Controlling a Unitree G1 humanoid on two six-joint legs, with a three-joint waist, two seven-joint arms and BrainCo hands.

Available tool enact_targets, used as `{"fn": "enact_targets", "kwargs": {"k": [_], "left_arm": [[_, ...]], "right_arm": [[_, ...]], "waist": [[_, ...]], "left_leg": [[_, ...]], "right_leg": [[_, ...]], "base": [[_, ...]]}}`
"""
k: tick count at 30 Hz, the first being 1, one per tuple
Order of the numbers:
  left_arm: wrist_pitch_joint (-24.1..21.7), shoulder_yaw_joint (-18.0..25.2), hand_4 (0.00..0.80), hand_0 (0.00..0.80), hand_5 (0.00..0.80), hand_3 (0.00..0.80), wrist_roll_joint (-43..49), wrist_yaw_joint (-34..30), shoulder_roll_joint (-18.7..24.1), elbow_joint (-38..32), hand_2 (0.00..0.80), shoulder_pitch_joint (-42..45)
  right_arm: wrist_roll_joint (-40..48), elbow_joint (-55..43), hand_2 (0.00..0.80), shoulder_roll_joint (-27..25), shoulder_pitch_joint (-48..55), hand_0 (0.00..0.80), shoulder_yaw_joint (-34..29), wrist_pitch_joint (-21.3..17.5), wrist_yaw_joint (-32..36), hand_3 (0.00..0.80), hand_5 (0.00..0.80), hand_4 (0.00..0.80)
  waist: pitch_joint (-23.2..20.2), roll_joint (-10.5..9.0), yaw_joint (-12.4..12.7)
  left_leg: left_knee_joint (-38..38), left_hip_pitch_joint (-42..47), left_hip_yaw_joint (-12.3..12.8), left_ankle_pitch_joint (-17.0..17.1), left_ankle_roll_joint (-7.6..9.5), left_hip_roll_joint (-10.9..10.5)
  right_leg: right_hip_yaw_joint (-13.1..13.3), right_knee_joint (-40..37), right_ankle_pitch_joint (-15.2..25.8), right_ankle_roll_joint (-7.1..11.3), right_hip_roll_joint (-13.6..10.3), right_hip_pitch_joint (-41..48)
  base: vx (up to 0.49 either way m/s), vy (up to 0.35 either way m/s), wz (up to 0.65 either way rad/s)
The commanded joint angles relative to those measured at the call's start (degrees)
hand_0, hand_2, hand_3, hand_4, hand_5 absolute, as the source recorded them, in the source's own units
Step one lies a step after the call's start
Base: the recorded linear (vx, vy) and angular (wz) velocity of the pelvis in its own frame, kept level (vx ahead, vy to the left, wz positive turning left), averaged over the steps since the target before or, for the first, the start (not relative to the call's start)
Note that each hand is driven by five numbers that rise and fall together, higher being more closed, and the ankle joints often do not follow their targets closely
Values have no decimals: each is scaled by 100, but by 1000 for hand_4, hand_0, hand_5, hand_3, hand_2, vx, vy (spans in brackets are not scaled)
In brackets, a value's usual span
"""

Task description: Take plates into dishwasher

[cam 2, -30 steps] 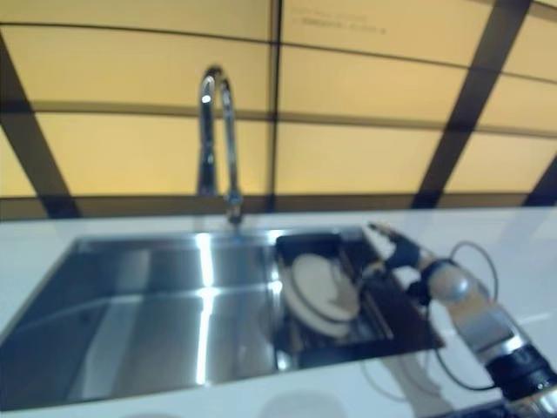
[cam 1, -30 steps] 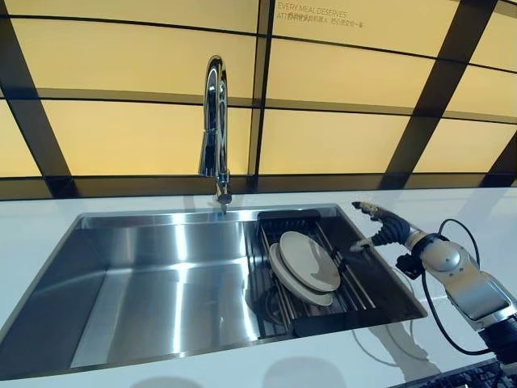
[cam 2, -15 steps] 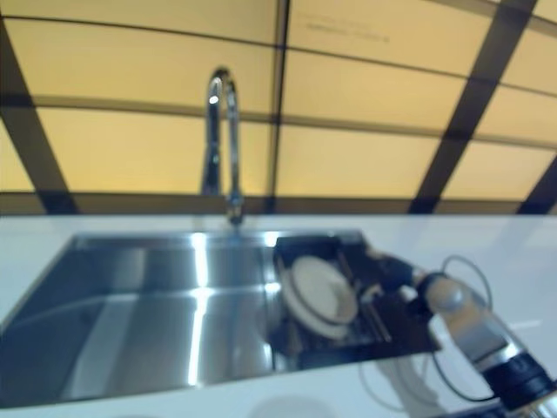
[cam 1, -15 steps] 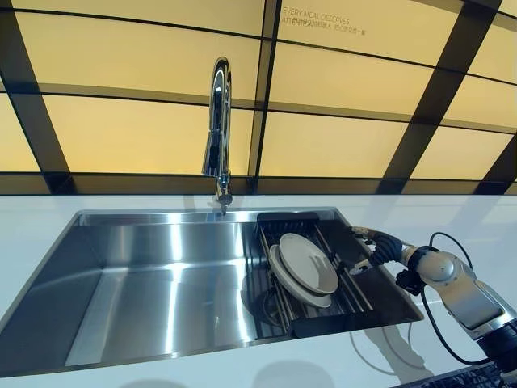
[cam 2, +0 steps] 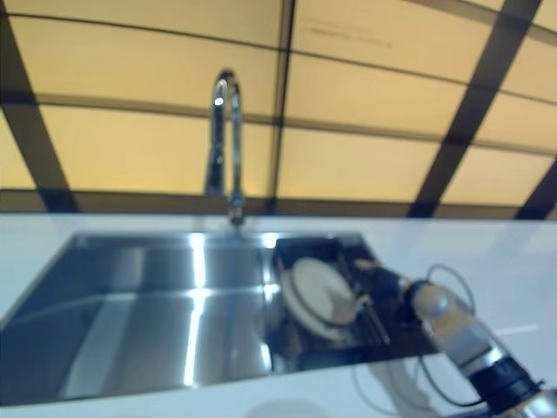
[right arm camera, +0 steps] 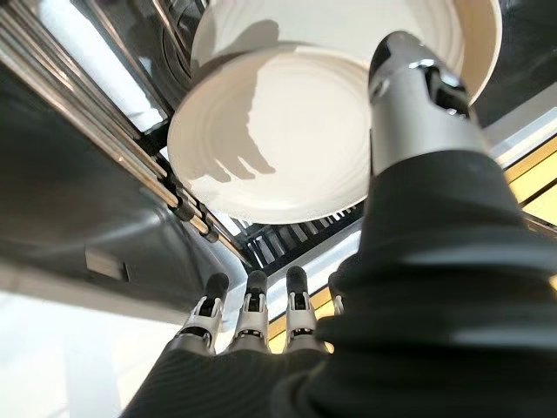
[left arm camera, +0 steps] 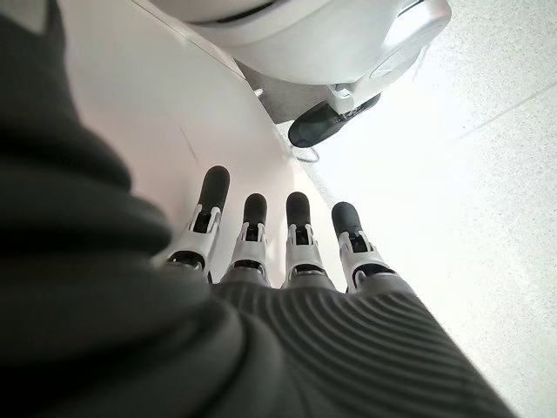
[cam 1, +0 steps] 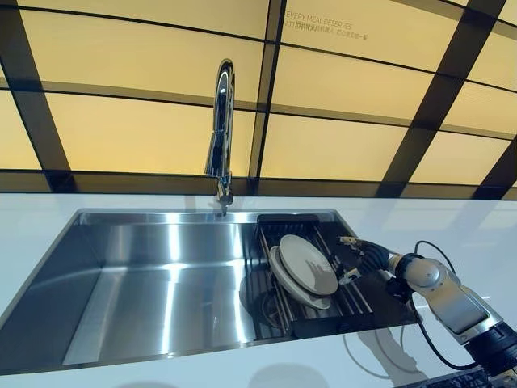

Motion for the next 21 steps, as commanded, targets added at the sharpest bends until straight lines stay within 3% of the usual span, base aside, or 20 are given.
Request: {"fn": "enact_targets", "kwargs": {"k": [1, 10, 21], "left_arm": [[-66, -57, 0, 0, 0, 0, 224, -52, 112, 121, 0, -407], [-51, -94, 0, 0, 0, 0, 211, -64, 124, 96, 0, -423], [-62, -101, 0, 0, 0, 0, 259, -63, 101, 118, 0, -430]], "right_arm": [[-136, -181, 0, 72, -561, 0, 196, 35, 21, 0, 0, 0], [244, -13, 0, 370, -544, 0, 316, 258, -128, 0, 0, 0], [92, 104, 0, 549, -578, 0, 384, 245, -62, 0, 0, 0]], "waist": [[99, 69, 128], [127, 74, 168], [130, 76, 197]], "left_leg": [[30, 29, 108, -486, 419, -318], [36, 31, 71, -478, 421, -320], [50, 17, 54, -479, 421, -315]], "right_leg": [[224, 313, -365, 194, 301, 34], [207, 329, -379, 182, 294, 52], [187, 352, -395, 175, 280, 45]], "base": [[0, 0, 0], [0, 0, 0], [0, 0, 0]]}}
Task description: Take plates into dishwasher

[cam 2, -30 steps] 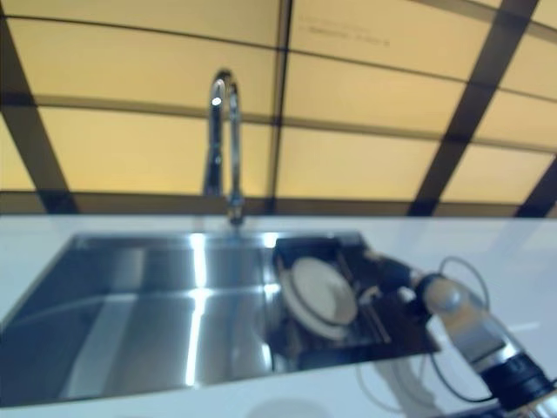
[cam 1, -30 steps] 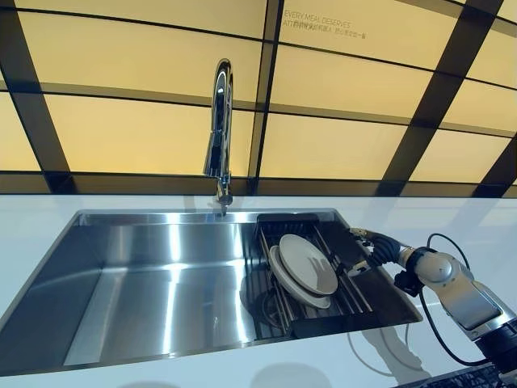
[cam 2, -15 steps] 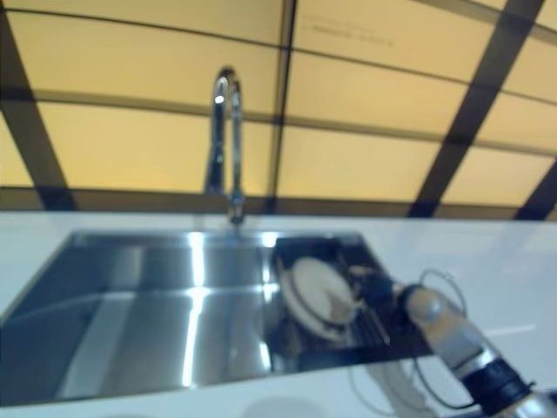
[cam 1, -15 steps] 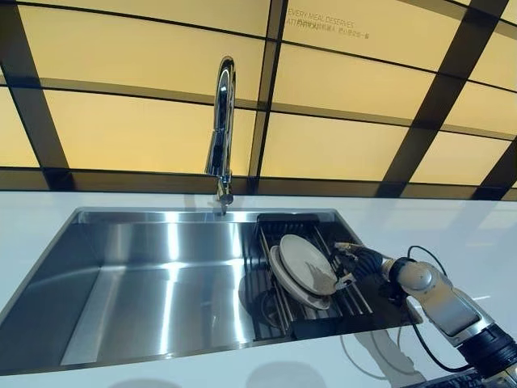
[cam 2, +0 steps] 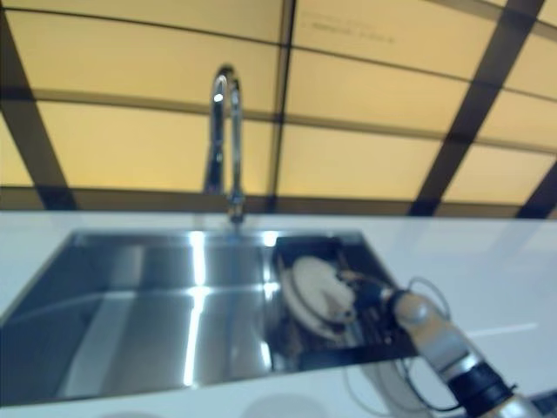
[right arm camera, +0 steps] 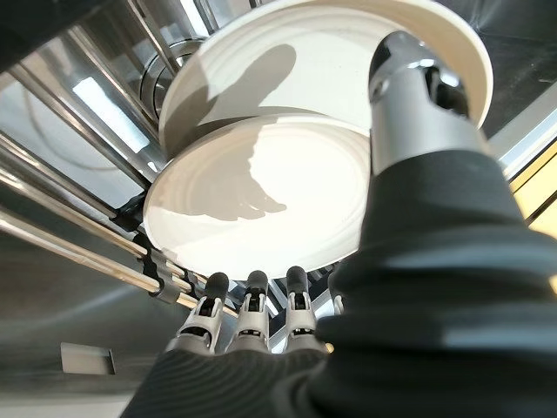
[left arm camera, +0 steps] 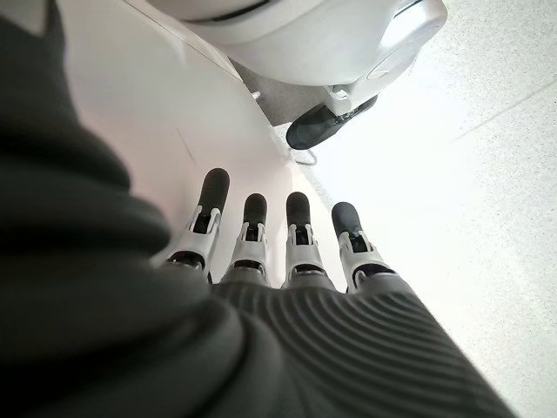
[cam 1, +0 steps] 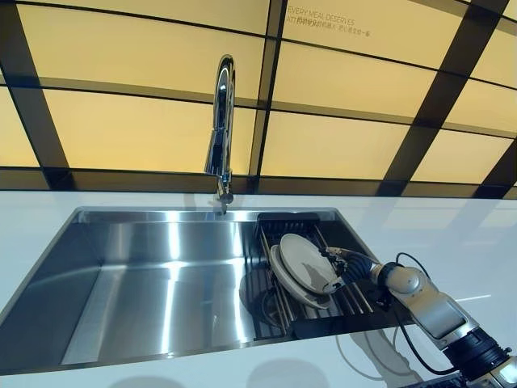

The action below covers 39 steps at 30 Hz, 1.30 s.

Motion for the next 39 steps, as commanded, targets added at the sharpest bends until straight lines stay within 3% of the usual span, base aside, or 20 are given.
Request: {"fn": "enact_targets", "kwargs": {"k": [1, 22, 39], "left_arm": [[-46, -110, 0, 0, 0, 0, 217, -28, 88, 104, 0, -421], [7, -146, 0, 0, 0, 0, 227, -58, 98, 70, 0, -498], [116, -357, 0, 0, 0, 0, 386, -113, 19, 19, 0, -556]], "right_arm": [[-39, 29, 0, -50, -578, 0, 250, -55, -22, 0, 0, 0], [-326, 154, 0, 253, -580, 0, 463, -21, -59, 0, 0, 0], [-485, 1161, 0, 877, -1161, 0, 685, -93, -1199, 0, 0, 0]], "waist": [[88, 59, 186], [150, 66, 226], [193, 76, 428]], "left_leg": [[50, 25, 62, -476, 421, -317], [80, -13, 22, -461, 436, -305], [165, -69, -58, -489, 459, -320]], "right_leg": [[197, 356, -394, 176, 274, 50], [196, 445, -410, 195, 234, 18], [124, 427, -408, 184, 194, 48]], "base": [[0, 0, 0], [0, 0, 0], [7, -1, 1]]}}
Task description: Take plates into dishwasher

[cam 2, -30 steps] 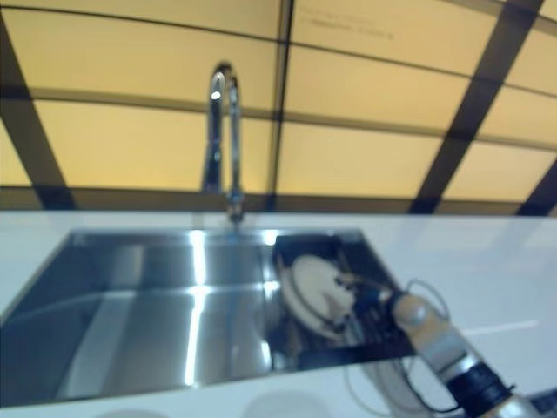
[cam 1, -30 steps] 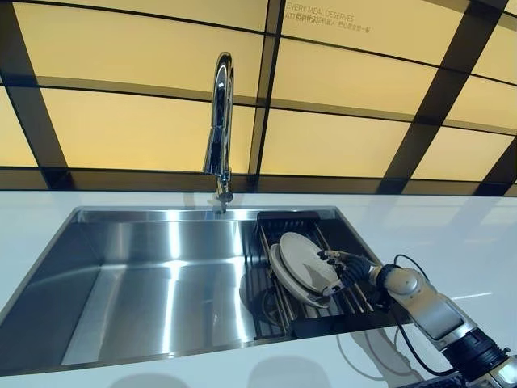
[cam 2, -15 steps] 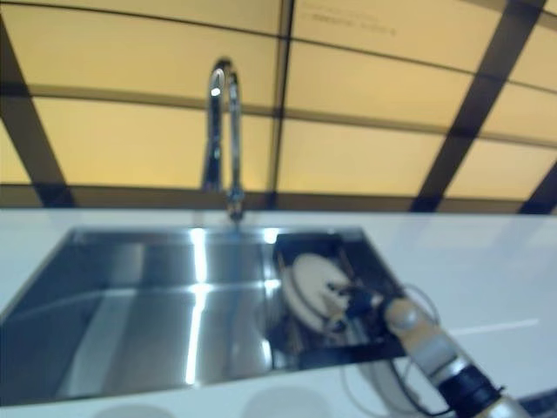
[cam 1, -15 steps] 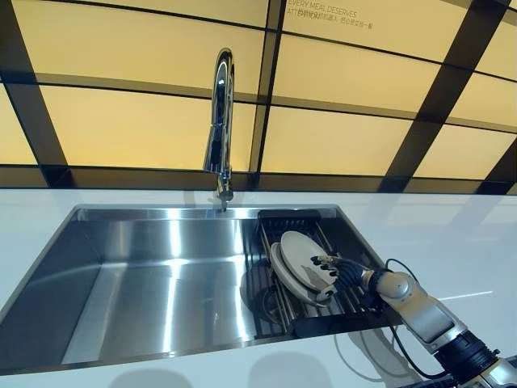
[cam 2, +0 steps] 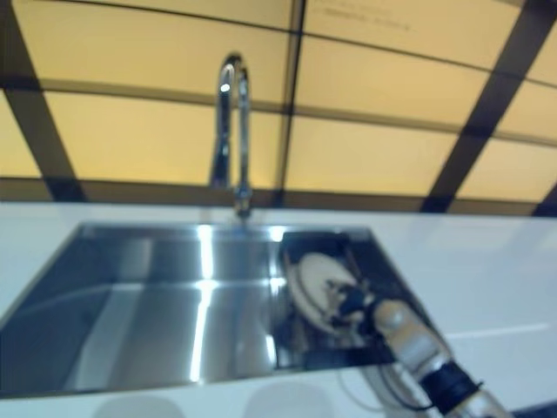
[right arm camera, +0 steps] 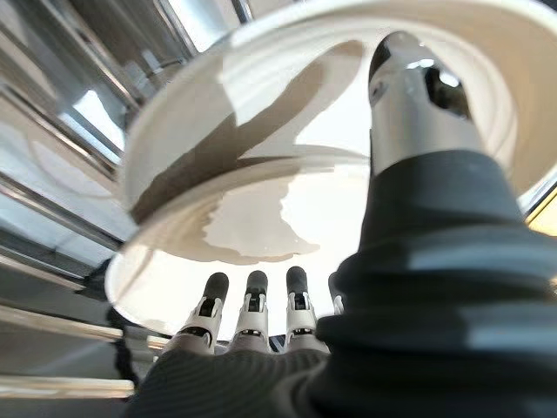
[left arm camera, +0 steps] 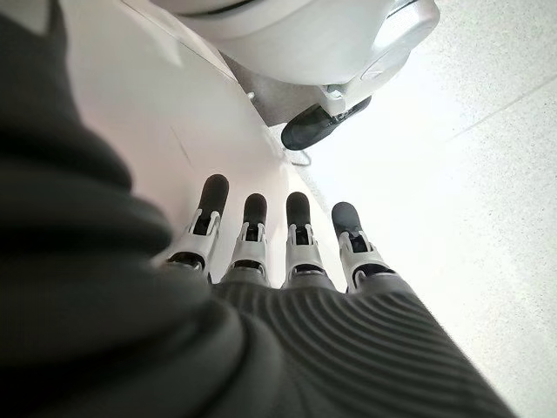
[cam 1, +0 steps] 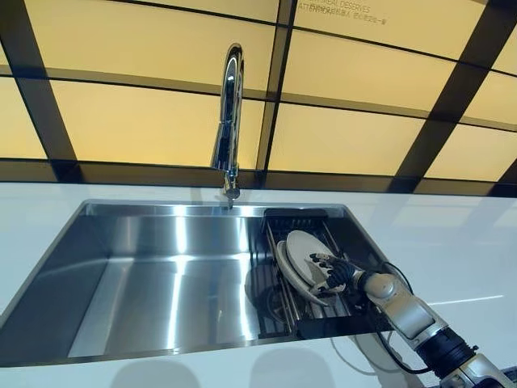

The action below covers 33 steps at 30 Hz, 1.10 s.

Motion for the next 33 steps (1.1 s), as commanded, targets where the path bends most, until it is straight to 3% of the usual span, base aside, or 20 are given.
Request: {"fn": "enact_targets", "kwargs": {"k": [1, 20, 31, 33], "left_arm": [[-6, -308, 0, 0, 0, 0, 253, -46, 10, 95, 0, -368], [22, -384, 0, 0, 0, 0, 367, -121, -17, -3, 0, -360], [62, -366, 0, 0, 0, 0, 383, -138, -59, -28, 0, -411], [81, -372, 0, 0, 0, 0, 379, -141, -64, -42, 0, -421]], "right_arm": [[-348, 205, 0, -26, -785, 0, 237, -176, -351, 0, 0, 0], [-834, 702, 0, 87, -1144, 0, 247, -231, -880, 0, 0, 0], [-1066, 705, 0, 123, -1065, 0, 285, 23, -813, 0, 0, 0], [-1113, 711, 104, 127, -1067, 104, 287, 62, -822, 104, 104, 104]], "waist": [[23, 48, 235], [7, 102, 330], [4, 104, 302], [4, 103, 300]], "left_leg": [[138, -62, 28, -491, 461, -321], [190, -109, -46, -496, 478, -339], [194, -95, -54, -509, 491, -346], [192, -94, -49, -509, 491, -343]], "right_leg": [[144, 423, -405, 181, 192, 33], [113, 459, -417, 175, 144, 22], [146, 472, -421, 174, 139, 19], [146, 472, -421, 176, 136, 18]], "base": [[31, 5, 0], [7, 2, 2], [0, 0, 0], [0, 0, 0]]}}
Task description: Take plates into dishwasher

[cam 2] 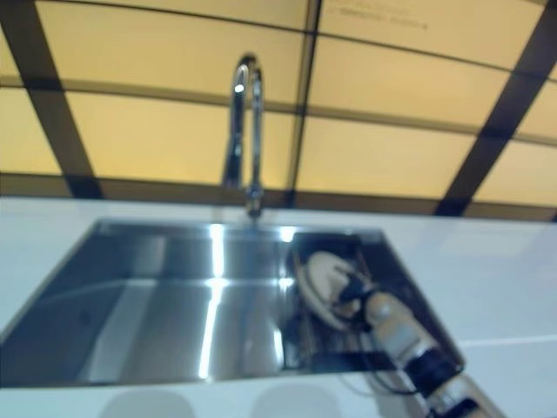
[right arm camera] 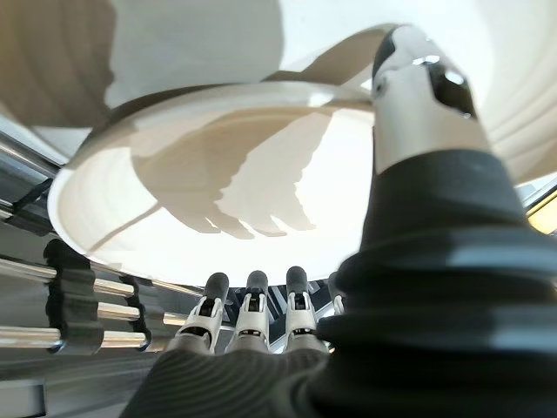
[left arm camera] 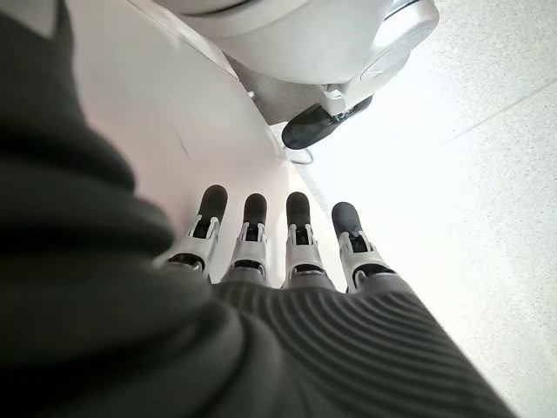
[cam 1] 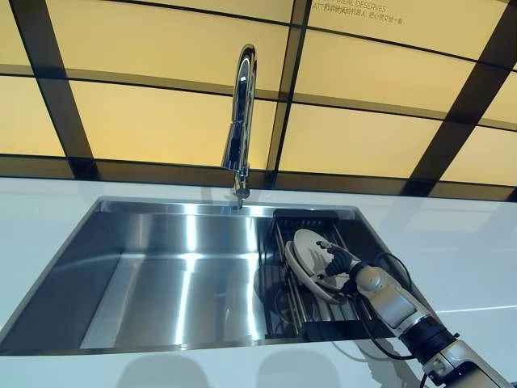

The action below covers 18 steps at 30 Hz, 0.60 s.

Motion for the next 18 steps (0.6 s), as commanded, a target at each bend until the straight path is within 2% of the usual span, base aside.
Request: {"fn": "enact_targets", "kwargs": {"k": [1, 2, 4, 6, 7, 8, 9, 10, 11, 13, 18], "left_arm": [[-16, -360, 0, 0, 0, 0, 265, -47, -53, 92, 0, -369], [-14, -365, 0, 0, 0, 0, 262, -47, -53, 91, 0, -371], [-19, -346, 0, 0, 0, 0, 275, -45, -53, 81, 0, -360], [-24, -334, 0, 0, 0, 0, 291, -45, -50, 93, 0, -355], [-26, -333, 0, 0, 0, 0, 287, -42, -48, 101, 0, -359], [-26, -334, 0, 0, 0, 0, 285, -41, -48, 103, 0, -360], [-15, -334, 0, 0, 0, 0, 282, -45, -44, 101, 0, -370], [5, -337, 0, 0, 0, 0, 277, -48, -42, 93, 0, -385], [2, -326, 0, 0, 0, 0, 289, -47, -42, 96, 0, -390], [4, -326, 0, 0, 0, 0, 289, -41, -41, 100, 0, -396], [23, -303, 0, 0, 0, 0, 310, -75, -23, 64, 0, -397]], "right_arm": [[-436, 140, 182, -96, -641, 182, 122, 15, -153, 182, 182, 182], [-438, 144, 182, -97, -640, 182, 122, 17, -152, 182, 182, 182], [-461, 146, 342, -100, -626, 342, 99, 45, -122, 342, 342, 342], [-449, 154, 389, -119, -617, 389, 86, 26, -94, 389, 389, 389], [-441, 150, 442, -124, -611, 442, 89, 37, -81, 442, 442, 442], [-436, 147, 442, -124, -609, 442, 91, 39, -85, 442, 442, 442], [-430, 138, 493, -127, -606, 493, 91, 45, -85, 493, 493, 493], [-436, 140, 546, -131, -606, 546, 86, 43, -60, 546, 546, 546], [-443, 147, 665, -122, -592, 665, 88, 46, -48, 665, 665, 665], [-440, 158, 791, -121, -583, 791, 87, 26, -52, 791, 791, 791], [-438, 145, 800, -149, -536, 800, 49, 2, -27, 800, 800, 800]], "waist": [[-48, 32, 158], [-47, 31, 157], [-48, 26, 157], [-58, 19, 150], [-60, 16, 146], [-61, 16, 145], [-63, 14, 142], [-67, 12, 138], [-67, 11, 137], [-70, 7, 136], [-71, 8, 133]], "left_leg": [[187, -105, 19, -515, 498, -342], [186, -104, 20, -516, 499, -342], [179, -105, 22, -514, 500, -340], [166, -99, 28, -510, 501, -338], [161, -96, 31, -509, 502, -337], [159, -95, 32, -509, 503, -337], [159, -96, 36, -507, 501, -334], [160, -102, 37, -507, 502, -337], [156, -103, 34, -505, 505, -338], [149, -100, 34, -505, 506, -337], [141, -95, 31, -498, 501, -336]], "right_leg": [[180, 475, -401, 203, 140, -55], [181, 475, -402, 203, 140, -55], [189, 470, -398, 205, 144, -58], [196, 468, -391, 207, 149, -65], [201, 465, -387, 208, 151, -66], [203, 464, -386, 209, 152, -66], [203, 462, -383, 210, 151, -68], [208, 461, -381, 212, 151, -73], [212, 465, -380, 211, 154, -80], [213, 462, -381, 211, 156, -79], [219, 450, -372, 215, 158, -71]], "base": [[0, 0, 0], [0, 0, 0], [0, 0, 0], [0, 0, 0], [0, 0, 0], [0, 0, 0], [0, 0, 0], [0, 0, 0], [0, 0, 0], [0, 0, 0], [0, 0, 0]]}}
